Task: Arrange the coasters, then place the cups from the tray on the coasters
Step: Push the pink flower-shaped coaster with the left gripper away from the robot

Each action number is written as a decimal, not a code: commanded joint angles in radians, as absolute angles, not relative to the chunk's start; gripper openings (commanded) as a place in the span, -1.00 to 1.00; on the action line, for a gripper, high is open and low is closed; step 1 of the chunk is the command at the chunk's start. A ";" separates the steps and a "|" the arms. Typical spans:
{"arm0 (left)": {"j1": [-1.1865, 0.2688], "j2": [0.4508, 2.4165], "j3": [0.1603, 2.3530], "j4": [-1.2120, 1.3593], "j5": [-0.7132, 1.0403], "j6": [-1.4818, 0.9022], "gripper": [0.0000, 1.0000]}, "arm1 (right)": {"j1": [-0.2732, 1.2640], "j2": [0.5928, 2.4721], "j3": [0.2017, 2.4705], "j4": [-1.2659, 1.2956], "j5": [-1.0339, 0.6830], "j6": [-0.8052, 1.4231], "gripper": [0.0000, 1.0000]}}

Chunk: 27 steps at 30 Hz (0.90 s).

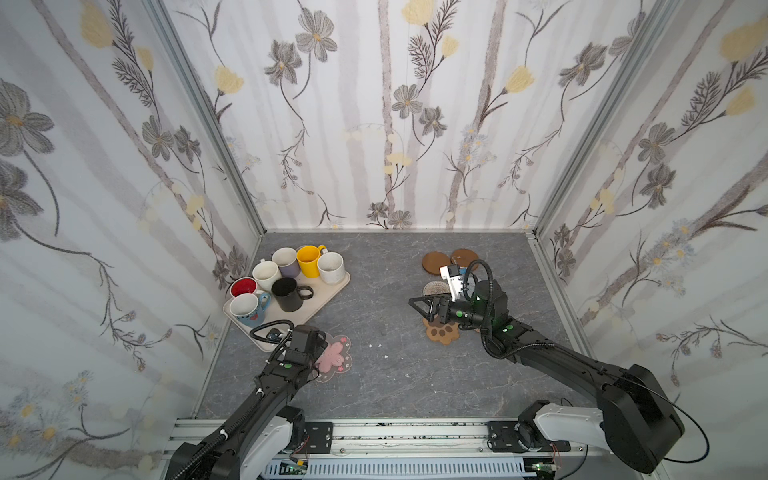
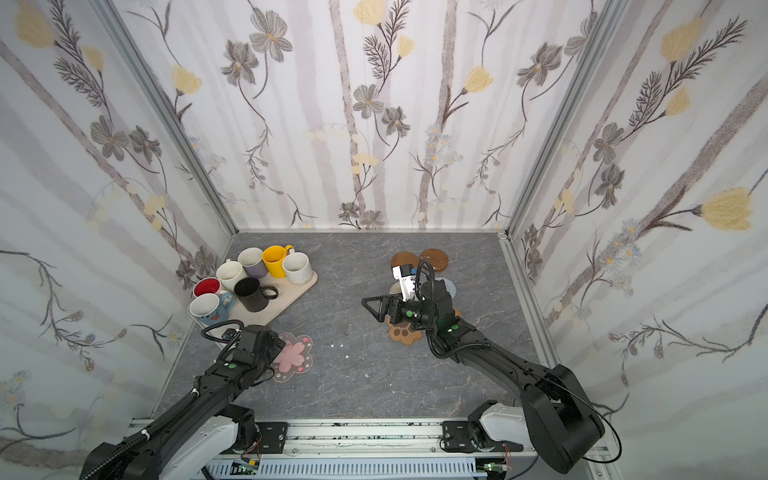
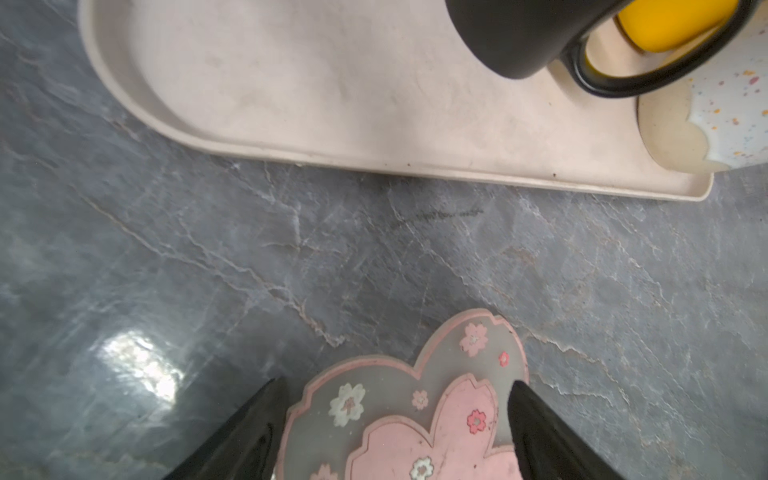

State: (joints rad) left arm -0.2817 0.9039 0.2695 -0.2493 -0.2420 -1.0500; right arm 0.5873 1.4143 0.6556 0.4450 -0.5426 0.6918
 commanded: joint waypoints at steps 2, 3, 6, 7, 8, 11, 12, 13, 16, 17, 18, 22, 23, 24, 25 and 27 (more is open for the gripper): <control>-0.359 0.949 0.289 -0.310 -0.228 -1.125 0.72 | 0.586 1.424 0.656 0.477 -0.538 0.696 0.90; -0.382 0.963 0.301 -0.310 -0.236 -1.129 0.73 | 0.585 1.425 0.657 0.477 -0.538 0.696 0.90; -0.443 1.004 0.340 -0.307 -0.257 -1.141 0.72 | 0.579 1.427 0.654 0.479 -0.540 0.698 0.90; -0.463 1.019 0.355 -0.305 -0.264 -1.145 0.73 | 0.575 1.427 0.652 0.479 -0.542 0.699 0.90; -0.479 1.034 0.368 -0.303 -0.272 -1.147 0.72 | 0.570 1.427 0.651 0.479 -0.544 0.699 0.91; -0.537 1.101 0.408 -0.276 -0.287 -1.159 0.72 | 0.556 1.428 0.646 0.480 -0.550 0.704 0.90; -0.560 1.127 0.422 -0.263 -0.291 -1.164 0.72 | 0.549 1.429 0.647 0.477 -0.558 0.706 0.90; -0.579 1.150 0.431 -0.248 -0.293 -1.171 0.73 | 0.544 1.428 0.644 0.478 -0.562 0.708 0.90; -0.638 1.212 0.461 -0.199 -0.289 -1.187 0.73 | 0.523 1.425 0.641 0.469 -0.570 0.709 0.89; -0.654 1.223 0.470 -0.191 -0.294 -1.188 0.73 | 0.519 1.426 0.642 0.465 -0.574 0.710 0.89; -0.668 1.231 0.483 -0.184 -0.300 -1.189 0.73 | 0.513 1.427 0.644 0.463 -0.577 0.709 0.89; -0.705 1.253 0.530 -0.154 -0.291 -1.169 0.73 | 0.505 1.434 0.659 0.411 -0.571 0.682 0.86; -0.707 1.255 0.537 -0.142 -0.283 -1.165 0.73 | 0.506 1.437 0.664 0.392 -0.570 0.672 0.85; -0.709 1.278 0.541 -0.128 -0.276 -1.157 0.73 | 0.506 1.439 0.668 0.378 -0.568 0.664 0.84; -0.711 1.289 0.544 -0.111 -0.268 -1.151 0.73 | 0.505 1.443 0.672 0.358 -0.565 0.652 0.84; -0.710 1.302 0.550 -0.095 -0.262 -1.135 0.73 | 0.506 1.454 0.682 0.328 -0.568 0.633 0.83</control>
State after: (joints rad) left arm -0.7086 1.2892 0.5381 -0.1440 -0.2611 -1.1545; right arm 0.5056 1.4406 0.6662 0.3748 -0.5694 0.6720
